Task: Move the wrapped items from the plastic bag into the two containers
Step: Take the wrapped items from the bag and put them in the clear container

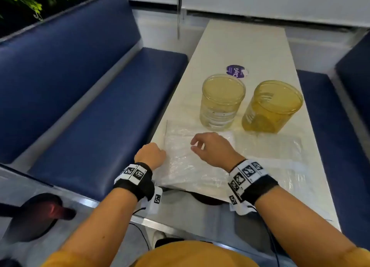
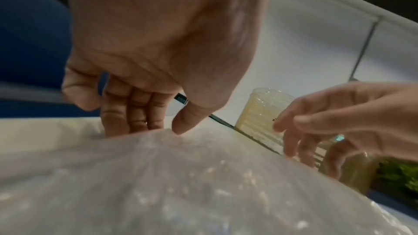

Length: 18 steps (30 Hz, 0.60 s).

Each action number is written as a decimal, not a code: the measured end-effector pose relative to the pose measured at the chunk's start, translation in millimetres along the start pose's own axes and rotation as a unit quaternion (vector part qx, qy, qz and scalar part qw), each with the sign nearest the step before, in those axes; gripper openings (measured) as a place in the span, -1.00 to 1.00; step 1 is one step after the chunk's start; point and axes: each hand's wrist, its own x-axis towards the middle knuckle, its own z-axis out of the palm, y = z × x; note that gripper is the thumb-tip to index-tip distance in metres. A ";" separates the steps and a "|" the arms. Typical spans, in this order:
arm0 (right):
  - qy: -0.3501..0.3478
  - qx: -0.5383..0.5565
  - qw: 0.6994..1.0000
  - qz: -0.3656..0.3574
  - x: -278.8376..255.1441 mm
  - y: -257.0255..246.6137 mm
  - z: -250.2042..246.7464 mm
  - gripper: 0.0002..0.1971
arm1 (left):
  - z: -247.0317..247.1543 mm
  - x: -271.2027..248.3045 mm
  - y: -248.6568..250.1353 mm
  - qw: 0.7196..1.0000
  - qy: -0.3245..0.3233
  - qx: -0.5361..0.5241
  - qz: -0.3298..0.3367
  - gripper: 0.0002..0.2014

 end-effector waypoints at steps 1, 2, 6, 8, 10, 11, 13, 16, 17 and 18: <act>-0.012 0.010 1.000 0.009 4.0 -0.7 6.7 -0.81 | -0.5 0.3 0.1 1.000 -0.016 -0.020 -0.001 -0.71; -0.018 0.017 0.999 0.025 7.2 -2.4 10.0 -0.82 | -1.0 0.9 -0.2 0.999 -0.019 -0.036 0.000 -0.73; -0.028 0.038 0.997 0.063 14.7 -2.0 28.1 -0.77 | -5.7 -0.6 4.1 0.994 -0.021 -0.104 0.025 -0.78; -0.034 0.009 0.998 0.053 14.0 0.8 34.5 -0.69 | -10.3 -1.6 4.9 0.992 -0.012 -0.124 0.031 -0.80; -0.038 -0.030 0.998 0.045 12.7 -0.8 41.1 -0.65 | -12.8 -1.6 6.2 0.989 -0.017 -0.139 0.041 -0.79; -0.034 -0.039 0.998 0.042 12.4 -1.7 43.1 -0.64 | -13.4 -2.0 6.6 0.987 -0.026 -0.149 0.049 -0.80; -0.025 -0.042 0.998 0.043 11.9 -3.0 44.0 -0.60 | -14.3 -3.4 7.4 0.983 -0.033 -0.174 0.052 -0.83; -0.045 -0.069 0.996 0.046 9.3 -6.6 44.4 -0.50 | -11.4 -7.9 6.7 0.973 -0.035 -0.226 0.030 -0.79; -0.047 -0.088 0.994 0.039 8.1 -9.6 45.4 -0.53 | -10.4 -9.7 6.0 0.969 -0.042 -0.240 0.026 -0.76; -0.042 -0.106 0.993 0.029 7.1 -13.3 47.4 -0.60 | -9.4 -11.1 5.6 0.967 -0.046 -0.249 0.027 -0.74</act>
